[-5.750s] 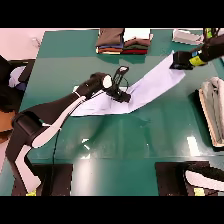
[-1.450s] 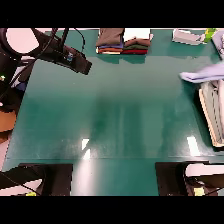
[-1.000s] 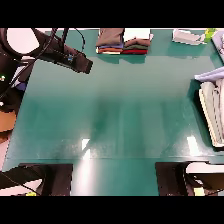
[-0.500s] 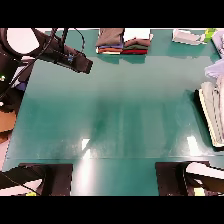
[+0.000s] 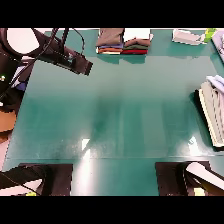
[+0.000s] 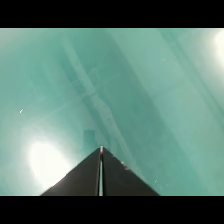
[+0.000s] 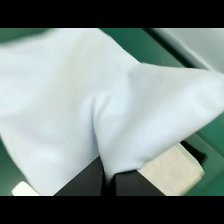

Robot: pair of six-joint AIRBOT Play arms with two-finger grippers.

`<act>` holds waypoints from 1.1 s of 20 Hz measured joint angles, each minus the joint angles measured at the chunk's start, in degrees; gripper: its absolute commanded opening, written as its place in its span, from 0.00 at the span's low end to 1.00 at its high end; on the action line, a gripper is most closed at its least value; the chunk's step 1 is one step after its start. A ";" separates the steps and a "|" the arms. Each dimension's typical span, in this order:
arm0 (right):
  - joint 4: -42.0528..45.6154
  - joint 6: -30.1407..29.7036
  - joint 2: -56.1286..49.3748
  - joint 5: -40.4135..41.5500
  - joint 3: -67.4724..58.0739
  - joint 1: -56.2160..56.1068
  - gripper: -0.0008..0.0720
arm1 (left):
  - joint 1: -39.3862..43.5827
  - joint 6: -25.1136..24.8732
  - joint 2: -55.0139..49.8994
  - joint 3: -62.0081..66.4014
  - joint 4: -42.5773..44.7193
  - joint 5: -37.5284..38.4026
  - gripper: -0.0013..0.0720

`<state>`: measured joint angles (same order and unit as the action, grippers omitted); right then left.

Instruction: Fold the shirts.

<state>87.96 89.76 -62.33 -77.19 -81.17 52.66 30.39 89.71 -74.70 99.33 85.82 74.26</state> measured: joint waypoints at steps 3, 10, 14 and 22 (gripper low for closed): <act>5.46 -0.90 3.76 1.14 10.43 0.28 0.03 | 0.00 -0.11 0.00 0.00 0.00 0.35 0.05; 14.51 -1.77 7.15 3.34 21.94 1.57 0.90 | 0.00 -0.17 0.00 0.00 -0.15 0.52 0.05; 11.89 -1.84 7.06 4.28 19.28 1.73 0.90 | 0.00 -0.17 0.00 0.00 -0.17 0.28 0.05; -11.34 -1.79 5.86 8.90 12.57 -25.68 0.88 | 0.00 -0.17 0.00 0.00 -0.37 -1.05 0.05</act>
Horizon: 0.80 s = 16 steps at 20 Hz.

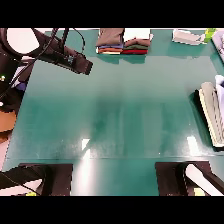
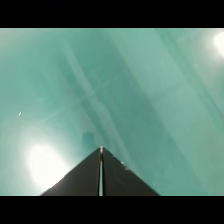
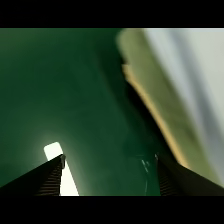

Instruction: Fold the shirts.

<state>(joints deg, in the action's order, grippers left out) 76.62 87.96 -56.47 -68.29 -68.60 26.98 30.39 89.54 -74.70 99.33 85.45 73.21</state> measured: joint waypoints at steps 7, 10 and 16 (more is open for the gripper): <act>-3.91 -0.04 -6.32 3.80 -0.61 -30.14 0.03 | 0.00 0.00 0.00 0.00 0.00 -3.65 0.05; -4.17 -0.74 -8.35 4.92 -0.63 -37.33 0.03 | 0.00 0.00 0.00 0.00 0.00 -4.24 0.06; -4.42 -1.18 -9.92 5.70 -0.63 -41.88 0.03 | 0.00 0.02 0.00 0.00 0.00 -4.63 0.06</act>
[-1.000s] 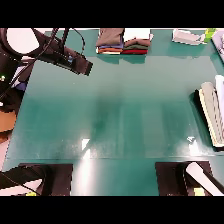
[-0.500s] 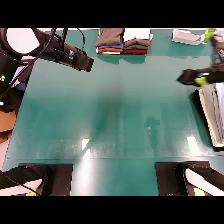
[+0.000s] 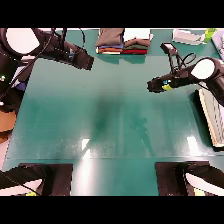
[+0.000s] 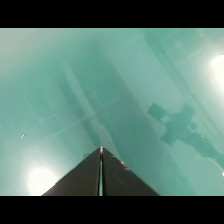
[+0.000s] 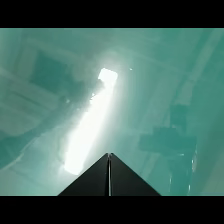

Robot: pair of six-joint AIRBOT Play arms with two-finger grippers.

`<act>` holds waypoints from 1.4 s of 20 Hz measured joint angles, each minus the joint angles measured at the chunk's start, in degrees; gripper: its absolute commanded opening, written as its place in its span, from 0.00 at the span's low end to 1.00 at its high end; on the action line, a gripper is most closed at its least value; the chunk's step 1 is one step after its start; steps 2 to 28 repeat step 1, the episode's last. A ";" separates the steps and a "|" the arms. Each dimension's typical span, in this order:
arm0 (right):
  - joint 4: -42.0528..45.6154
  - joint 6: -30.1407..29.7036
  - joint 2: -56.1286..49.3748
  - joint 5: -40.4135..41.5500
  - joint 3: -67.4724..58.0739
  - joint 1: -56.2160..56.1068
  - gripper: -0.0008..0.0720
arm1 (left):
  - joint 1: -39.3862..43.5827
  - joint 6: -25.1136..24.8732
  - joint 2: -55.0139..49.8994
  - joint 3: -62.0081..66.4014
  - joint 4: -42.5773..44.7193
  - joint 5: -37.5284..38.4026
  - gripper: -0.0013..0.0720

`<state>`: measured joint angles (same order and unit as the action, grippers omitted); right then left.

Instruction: Fold the shirts.

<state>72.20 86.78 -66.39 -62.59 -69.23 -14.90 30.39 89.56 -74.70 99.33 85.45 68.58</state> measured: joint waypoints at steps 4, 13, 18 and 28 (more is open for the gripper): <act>-0.04 -0.02 -0.09 0.07 0.00 -0.13 0.03 | 0.00 0.00 0.00 0.00 0.00 0.00 0.06; -0.04 -0.02 -0.09 0.07 0.00 -0.13 0.03 | 0.00 0.00 0.00 0.00 0.00 0.00 0.06; -0.04 -0.02 -0.09 0.07 0.00 -0.13 0.03 | 0.00 0.00 0.00 0.00 0.00 0.00 0.06; -0.04 -0.02 -0.09 0.07 0.00 -0.13 0.03 | 0.00 0.00 0.00 0.00 0.00 0.00 0.06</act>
